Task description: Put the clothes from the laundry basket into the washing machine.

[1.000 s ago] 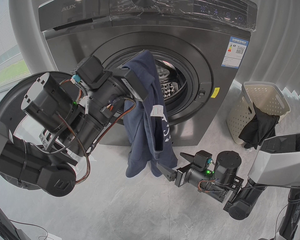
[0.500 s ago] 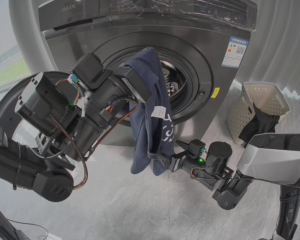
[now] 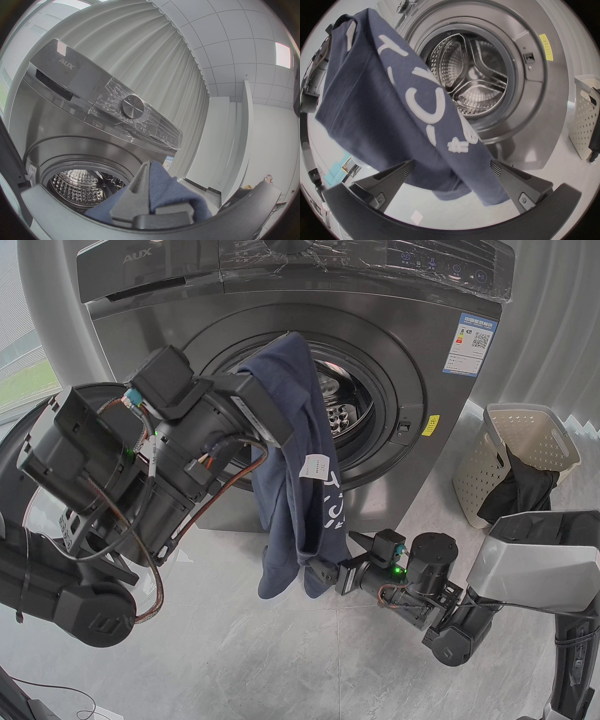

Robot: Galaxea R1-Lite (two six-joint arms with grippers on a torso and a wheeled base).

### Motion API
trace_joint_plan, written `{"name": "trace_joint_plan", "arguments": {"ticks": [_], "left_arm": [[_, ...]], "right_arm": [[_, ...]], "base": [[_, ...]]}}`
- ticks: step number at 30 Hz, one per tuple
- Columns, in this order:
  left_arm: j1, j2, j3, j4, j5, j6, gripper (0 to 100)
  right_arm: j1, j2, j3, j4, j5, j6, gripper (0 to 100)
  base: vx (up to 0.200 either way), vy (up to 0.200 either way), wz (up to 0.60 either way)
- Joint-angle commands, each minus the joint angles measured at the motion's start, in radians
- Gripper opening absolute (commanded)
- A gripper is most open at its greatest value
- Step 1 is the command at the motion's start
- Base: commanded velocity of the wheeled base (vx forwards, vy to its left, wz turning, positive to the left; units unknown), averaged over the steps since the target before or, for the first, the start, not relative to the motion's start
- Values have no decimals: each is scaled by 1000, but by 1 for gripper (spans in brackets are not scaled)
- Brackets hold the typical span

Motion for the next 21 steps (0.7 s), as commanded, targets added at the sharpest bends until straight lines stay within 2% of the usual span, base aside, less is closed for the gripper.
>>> {"name": "trace_joint_plan", "arguments": {"ticks": [1,4,8,13,14,17,21], "left_arm": [[31,22,-19,20,-3,-1,0],[31,24,-31,25,-3,-1,0],[20,16,-32,30,-1,-1,0],[3,1,-22,28,-1,-1,0],[-5,-18,-12,28,-1,-1,0],[-14,-42,7,28,-3,-1,0],[-23,-55,20,30,-3,-1,0]], "right_arm": [[72,-95,152,-2,-2,0,100],[113,-129,176,0,-4,2,100],[130,-121,136,1,-19,-3,100],[87,-55,58,1,-24,-4,100],[49,-34,20,3,-24,-4,100],[9,-6,-29,1,-22,-14,100],[-16,10,-75,3,-22,-15,100]], "base": [[0,0,0],[0,0,0],[0,0,0],[0,0,0],[0,0,0],[0,0,0],[0,0,0]]}}
